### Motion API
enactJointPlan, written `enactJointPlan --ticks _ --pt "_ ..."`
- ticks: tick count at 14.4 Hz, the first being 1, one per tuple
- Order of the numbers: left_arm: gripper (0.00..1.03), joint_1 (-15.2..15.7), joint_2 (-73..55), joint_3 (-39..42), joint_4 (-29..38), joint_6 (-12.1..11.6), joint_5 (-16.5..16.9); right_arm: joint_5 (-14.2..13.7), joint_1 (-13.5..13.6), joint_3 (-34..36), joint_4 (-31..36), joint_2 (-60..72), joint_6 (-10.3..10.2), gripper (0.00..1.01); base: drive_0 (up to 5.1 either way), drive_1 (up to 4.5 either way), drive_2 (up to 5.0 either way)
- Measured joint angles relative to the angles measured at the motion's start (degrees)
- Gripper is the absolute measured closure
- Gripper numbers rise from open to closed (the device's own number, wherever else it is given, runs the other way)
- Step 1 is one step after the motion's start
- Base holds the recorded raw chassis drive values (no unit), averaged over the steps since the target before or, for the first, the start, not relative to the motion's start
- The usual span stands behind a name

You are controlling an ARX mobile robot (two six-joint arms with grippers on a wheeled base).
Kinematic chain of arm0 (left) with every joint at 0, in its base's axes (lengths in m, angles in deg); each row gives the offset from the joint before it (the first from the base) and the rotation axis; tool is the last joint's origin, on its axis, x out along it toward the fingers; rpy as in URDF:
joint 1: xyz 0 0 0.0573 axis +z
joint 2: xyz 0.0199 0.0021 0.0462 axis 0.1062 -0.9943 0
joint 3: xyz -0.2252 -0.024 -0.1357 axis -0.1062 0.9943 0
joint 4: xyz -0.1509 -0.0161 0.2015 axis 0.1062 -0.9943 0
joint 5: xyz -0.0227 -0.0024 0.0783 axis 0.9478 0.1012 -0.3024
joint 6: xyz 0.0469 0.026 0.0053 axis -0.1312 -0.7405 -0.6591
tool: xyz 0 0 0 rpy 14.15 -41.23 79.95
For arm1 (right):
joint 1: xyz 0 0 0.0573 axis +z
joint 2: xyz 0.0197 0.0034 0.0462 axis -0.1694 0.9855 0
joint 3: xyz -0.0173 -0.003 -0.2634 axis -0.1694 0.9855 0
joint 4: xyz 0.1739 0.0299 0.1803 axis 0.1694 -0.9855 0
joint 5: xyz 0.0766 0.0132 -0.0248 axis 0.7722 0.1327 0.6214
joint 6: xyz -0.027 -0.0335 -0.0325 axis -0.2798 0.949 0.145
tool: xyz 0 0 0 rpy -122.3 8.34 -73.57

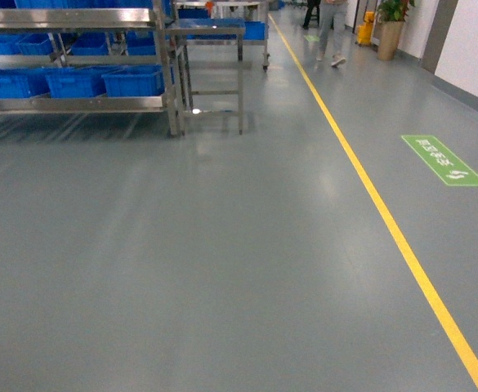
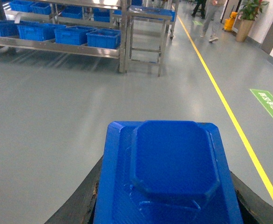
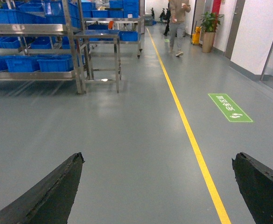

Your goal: Pick blue part to blue bin on bottom shelf

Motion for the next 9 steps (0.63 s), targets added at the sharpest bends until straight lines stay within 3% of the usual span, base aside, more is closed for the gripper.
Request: enactJointPlan --ticks 9 --pt "0.59 0.0 0.1 0.0 0.1 0.0 -0.1 0.0 0.0 0.0 -0.2 0.0 0.0 0.03 0.0 4.26 -4.3"
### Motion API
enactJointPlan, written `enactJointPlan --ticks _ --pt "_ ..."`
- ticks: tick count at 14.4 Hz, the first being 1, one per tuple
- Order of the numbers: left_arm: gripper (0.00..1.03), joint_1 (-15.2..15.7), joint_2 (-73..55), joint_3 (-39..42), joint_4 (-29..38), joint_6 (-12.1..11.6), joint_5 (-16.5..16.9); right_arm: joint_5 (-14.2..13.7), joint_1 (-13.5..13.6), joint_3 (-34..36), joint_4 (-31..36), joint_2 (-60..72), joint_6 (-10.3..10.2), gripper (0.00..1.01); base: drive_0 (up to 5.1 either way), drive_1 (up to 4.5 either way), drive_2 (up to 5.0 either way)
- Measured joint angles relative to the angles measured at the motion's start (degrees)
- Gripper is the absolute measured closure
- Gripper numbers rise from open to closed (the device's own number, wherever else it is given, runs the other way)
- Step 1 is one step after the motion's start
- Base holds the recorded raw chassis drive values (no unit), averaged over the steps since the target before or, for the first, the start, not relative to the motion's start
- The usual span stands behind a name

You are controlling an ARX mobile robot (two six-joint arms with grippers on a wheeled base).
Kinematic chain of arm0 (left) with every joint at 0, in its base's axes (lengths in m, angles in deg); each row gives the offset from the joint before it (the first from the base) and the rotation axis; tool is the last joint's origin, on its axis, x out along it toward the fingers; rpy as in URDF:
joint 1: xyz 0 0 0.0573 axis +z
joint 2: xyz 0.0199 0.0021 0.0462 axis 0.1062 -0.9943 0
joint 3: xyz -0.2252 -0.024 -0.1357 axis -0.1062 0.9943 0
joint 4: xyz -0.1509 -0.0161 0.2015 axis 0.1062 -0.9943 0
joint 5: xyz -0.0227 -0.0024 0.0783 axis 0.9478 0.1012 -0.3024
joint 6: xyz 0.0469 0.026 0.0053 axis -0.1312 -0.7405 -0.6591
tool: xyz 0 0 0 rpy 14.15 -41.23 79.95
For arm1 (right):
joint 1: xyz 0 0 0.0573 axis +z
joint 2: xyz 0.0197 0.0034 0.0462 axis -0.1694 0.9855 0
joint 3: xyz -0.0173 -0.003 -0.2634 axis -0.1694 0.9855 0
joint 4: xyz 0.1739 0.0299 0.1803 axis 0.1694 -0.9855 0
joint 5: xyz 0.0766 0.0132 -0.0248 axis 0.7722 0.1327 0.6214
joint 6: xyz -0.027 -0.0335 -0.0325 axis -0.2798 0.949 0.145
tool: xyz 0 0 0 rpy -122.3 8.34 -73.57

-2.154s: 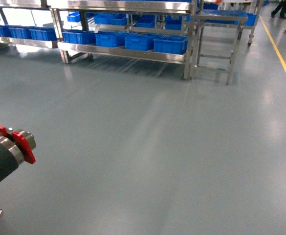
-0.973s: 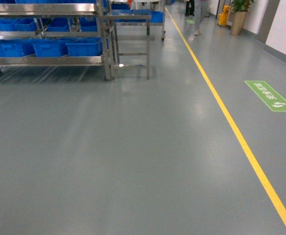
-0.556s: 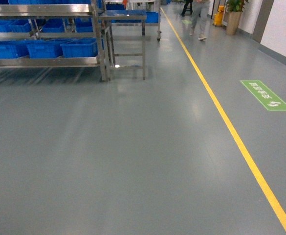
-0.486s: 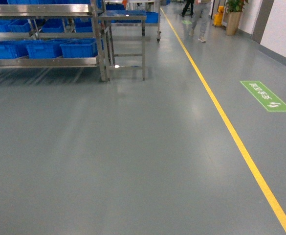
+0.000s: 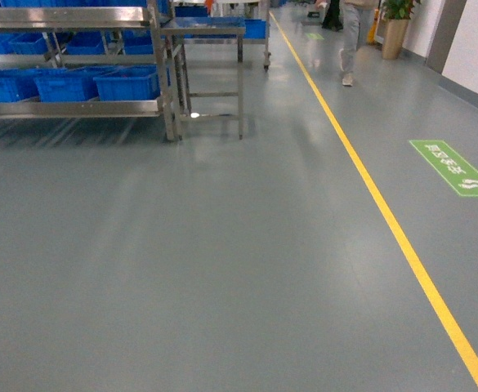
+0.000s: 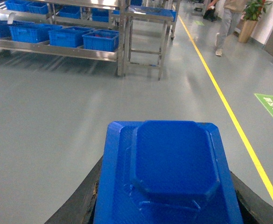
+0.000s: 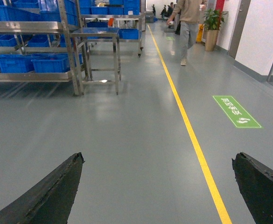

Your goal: Pick blue part to blue bin on bottom shelf

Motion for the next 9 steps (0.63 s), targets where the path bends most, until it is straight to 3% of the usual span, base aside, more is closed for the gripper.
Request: enactJointPlan --ticks 9 --pt "0.59 0.0 -0.1 0.0 0.0 0.0 0.1 0.0 0.0 0.0 0.0 0.0 0.0 0.03 0.0 4.22 -4.3"
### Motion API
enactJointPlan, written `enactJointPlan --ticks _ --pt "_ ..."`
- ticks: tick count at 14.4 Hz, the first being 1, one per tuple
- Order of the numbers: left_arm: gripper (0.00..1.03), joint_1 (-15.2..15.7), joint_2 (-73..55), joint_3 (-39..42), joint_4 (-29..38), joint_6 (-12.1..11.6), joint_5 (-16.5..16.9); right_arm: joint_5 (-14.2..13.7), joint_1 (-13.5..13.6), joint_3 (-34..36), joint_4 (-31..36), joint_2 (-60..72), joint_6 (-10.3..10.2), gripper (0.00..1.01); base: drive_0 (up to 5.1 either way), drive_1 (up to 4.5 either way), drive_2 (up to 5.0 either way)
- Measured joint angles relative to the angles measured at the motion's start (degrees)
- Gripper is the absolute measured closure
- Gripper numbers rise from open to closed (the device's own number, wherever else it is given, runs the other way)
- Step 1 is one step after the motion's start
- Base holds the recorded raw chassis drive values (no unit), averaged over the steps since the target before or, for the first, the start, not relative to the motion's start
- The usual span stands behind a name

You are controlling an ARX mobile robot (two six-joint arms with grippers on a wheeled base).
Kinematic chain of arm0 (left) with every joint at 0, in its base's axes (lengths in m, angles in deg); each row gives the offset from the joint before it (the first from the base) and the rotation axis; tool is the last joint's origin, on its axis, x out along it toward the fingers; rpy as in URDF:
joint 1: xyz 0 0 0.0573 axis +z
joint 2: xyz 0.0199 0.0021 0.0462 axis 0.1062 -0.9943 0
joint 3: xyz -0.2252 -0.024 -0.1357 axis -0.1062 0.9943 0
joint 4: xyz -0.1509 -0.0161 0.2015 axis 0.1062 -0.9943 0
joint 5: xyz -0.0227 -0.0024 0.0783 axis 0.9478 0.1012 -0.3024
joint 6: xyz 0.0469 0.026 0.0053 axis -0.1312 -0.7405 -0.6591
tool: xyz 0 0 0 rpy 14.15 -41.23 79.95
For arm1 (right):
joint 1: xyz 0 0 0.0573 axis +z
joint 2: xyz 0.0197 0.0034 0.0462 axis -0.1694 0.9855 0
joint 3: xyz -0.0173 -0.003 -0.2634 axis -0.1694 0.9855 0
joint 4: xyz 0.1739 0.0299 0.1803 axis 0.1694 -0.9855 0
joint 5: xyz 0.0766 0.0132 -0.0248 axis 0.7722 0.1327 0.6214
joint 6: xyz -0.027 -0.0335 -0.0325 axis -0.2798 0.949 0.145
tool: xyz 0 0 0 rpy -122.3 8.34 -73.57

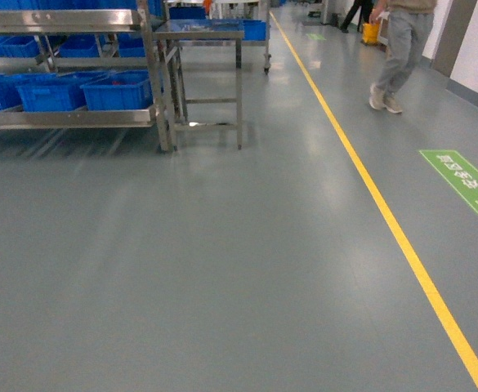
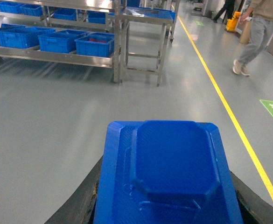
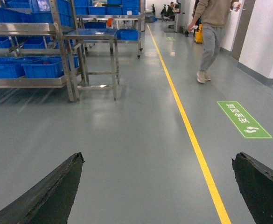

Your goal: Pick blue part to blue bin on bottom shelf

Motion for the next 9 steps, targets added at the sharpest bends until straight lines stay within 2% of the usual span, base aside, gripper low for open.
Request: enactJointPlan --ticks 9 --pt "0.59 0.0 -0.1 0.0 -0.1 0.0 0.0 0.0 0.0 0.0 0.2 0.0 0.0 0.03 0.0 4.27 -4.2"
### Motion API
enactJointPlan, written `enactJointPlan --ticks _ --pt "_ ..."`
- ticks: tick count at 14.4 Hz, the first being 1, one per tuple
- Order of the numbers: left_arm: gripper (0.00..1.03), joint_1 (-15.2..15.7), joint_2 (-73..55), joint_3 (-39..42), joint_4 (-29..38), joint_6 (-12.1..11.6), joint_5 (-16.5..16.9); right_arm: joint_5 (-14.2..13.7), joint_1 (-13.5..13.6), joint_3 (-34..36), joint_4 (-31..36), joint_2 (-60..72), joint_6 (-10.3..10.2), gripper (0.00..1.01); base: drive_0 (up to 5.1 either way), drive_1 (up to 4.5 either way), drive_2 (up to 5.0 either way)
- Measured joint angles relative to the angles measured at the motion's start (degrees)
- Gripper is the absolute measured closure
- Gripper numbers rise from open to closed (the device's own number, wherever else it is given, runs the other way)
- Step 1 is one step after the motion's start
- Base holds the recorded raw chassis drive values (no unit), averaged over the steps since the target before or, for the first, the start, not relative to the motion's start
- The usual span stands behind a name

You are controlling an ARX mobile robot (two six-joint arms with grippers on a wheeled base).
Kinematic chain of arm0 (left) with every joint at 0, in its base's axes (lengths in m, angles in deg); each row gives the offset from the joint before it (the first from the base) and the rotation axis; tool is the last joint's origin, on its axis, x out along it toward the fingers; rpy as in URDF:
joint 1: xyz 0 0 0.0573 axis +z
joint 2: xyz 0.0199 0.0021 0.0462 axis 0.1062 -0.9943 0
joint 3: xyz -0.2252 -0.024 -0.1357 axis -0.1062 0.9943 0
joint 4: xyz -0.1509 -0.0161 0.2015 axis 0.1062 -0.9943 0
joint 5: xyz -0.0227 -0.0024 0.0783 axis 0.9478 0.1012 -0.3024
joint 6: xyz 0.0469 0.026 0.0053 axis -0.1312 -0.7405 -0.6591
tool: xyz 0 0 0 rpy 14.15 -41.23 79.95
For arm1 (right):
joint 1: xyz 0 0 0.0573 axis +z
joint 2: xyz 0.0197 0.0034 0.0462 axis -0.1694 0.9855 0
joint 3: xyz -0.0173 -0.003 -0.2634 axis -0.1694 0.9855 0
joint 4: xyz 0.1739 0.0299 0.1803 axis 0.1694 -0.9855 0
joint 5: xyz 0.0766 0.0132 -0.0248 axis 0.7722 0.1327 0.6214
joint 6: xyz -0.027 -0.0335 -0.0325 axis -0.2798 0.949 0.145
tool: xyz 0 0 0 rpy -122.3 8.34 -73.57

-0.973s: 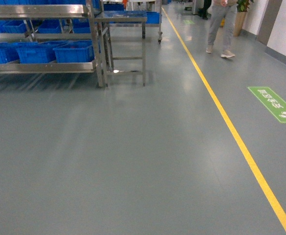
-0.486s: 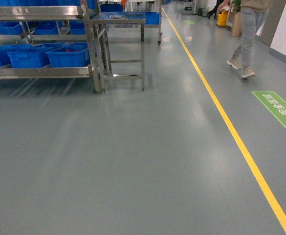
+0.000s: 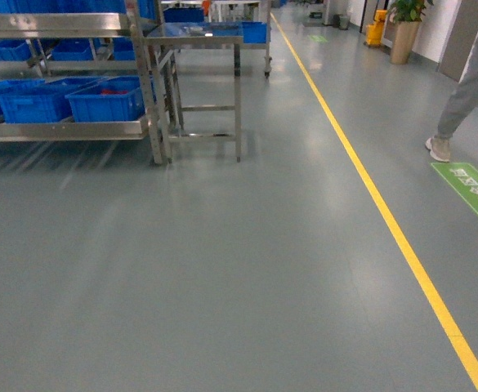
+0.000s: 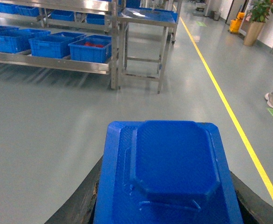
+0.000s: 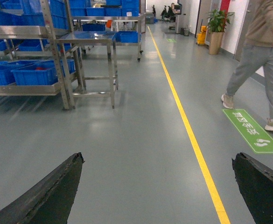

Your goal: Pick blue part to blue bin on bottom shelf

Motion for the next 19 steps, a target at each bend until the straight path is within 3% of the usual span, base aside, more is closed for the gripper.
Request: enactJointPlan --ticks 19 --pt "0.59 0.0 0.1 0.0 0.1 0.0 -0.1 0.0 0.0 0.0 -0.2 0.0 0.0 0.03 0.0 4.22 -4.3"
